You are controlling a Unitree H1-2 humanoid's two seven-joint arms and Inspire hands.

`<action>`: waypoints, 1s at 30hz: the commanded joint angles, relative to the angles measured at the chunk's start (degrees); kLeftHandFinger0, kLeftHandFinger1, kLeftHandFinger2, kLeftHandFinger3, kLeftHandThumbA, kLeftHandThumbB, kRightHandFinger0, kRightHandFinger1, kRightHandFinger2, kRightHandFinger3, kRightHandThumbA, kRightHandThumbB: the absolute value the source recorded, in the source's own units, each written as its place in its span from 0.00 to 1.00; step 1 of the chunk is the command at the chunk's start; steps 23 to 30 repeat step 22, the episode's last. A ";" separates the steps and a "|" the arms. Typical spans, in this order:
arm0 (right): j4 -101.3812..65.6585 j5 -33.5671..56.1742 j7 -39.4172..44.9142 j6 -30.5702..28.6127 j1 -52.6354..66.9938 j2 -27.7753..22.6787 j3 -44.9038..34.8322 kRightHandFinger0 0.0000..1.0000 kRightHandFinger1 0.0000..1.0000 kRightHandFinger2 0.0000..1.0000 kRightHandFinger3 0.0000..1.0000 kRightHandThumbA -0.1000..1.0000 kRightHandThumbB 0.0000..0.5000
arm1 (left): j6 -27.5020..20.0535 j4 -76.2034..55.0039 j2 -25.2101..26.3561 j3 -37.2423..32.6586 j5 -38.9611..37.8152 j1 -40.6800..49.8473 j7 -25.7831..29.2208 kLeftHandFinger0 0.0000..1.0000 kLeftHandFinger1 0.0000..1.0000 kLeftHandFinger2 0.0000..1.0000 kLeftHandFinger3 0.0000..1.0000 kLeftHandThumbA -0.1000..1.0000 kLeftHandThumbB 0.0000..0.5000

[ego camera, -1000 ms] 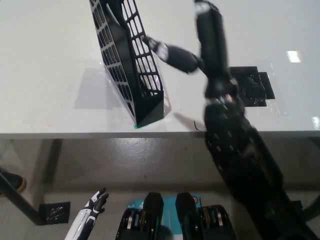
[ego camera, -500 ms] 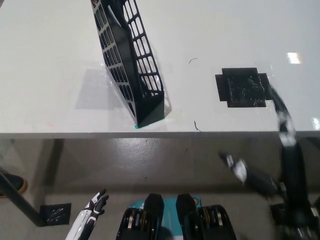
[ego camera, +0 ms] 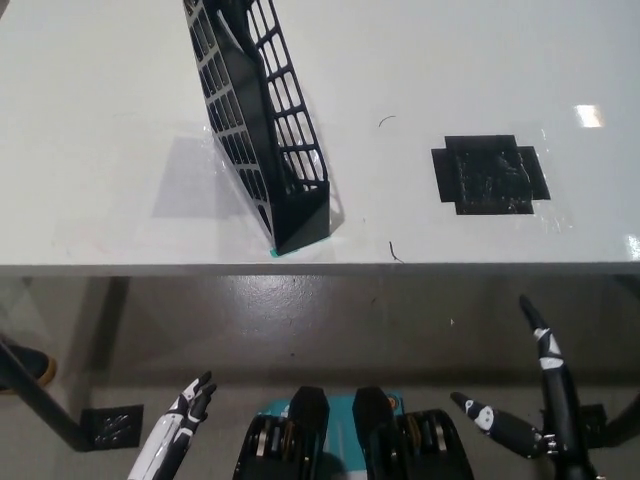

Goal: A notebook is kept standing on the table on the right hand side and a black shelf is kept on the left hand side and the robot uses its right hand to grab the notebook and places it in the shelf

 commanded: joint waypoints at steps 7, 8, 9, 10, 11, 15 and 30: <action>6.11 9.43 3.52 -5.20 -2.66 1.49 -2.61 1.00 1.00 1.00 1.00 1.00 0.66 | -0.49 -1.68 0.70 0.38 0.26 -1.79 0.61 1.00 1.00 1.00 1.00 1.00 0.20; 6.42 10.14 4.19 -5.20 -2.83 1.48 -2.75 1.00 1.00 1.00 1.00 1.00 0.67 | -0.90 -1.41 0.71 0.34 0.60 -1.87 0.88 1.00 1.00 1.00 1.00 1.00 0.19; 6.62 10.48 4.59 -5.20 -3.02 1.44 -2.84 1.00 1.00 1.00 1.00 1.00 0.67 | -1.44 -0.97 0.69 0.31 1.11 -1.95 1.33 1.00 1.00 1.00 1.00 1.00 0.19; 6.64 10.60 4.67 -5.20 -3.01 1.66 -2.94 1.00 1.00 1.00 1.00 1.00 0.66 | -1.61 -0.97 0.67 0.42 0.99 -1.80 1.38 1.00 1.00 1.00 1.00 1.00 0.17; 6.85 10.24 4.65 -5.20 -2.99 1.66 -2.84 1.00 1.00 1.00 1.00 1.00 0.64 | -1.82 -0.84 0.67 0.54 0.98 -1.66 1.50 1.00 1.00 1.00 1.00 1.00 0.18; 7.20 10.99 5.91 -5.20 -3.29 1.40 -2.87 1.00 1.00 1.00 1.00 1.00 0.60 | -2.81 -0.14 0.18 0.84 0.31 -1.64 1.67 1.00 1.00 1.00 1.00 1.00 0.18; 7.76 11.70 7.70 -5.20 -4.26 1.44 -3.05 1.00 1.00 1.00 1.00 1.00 0.61 | -1.66 -1.01 0.07 1.04 1.03 -1.43 2.33 1.00 1.00 1.00 1.00 1.00 0.18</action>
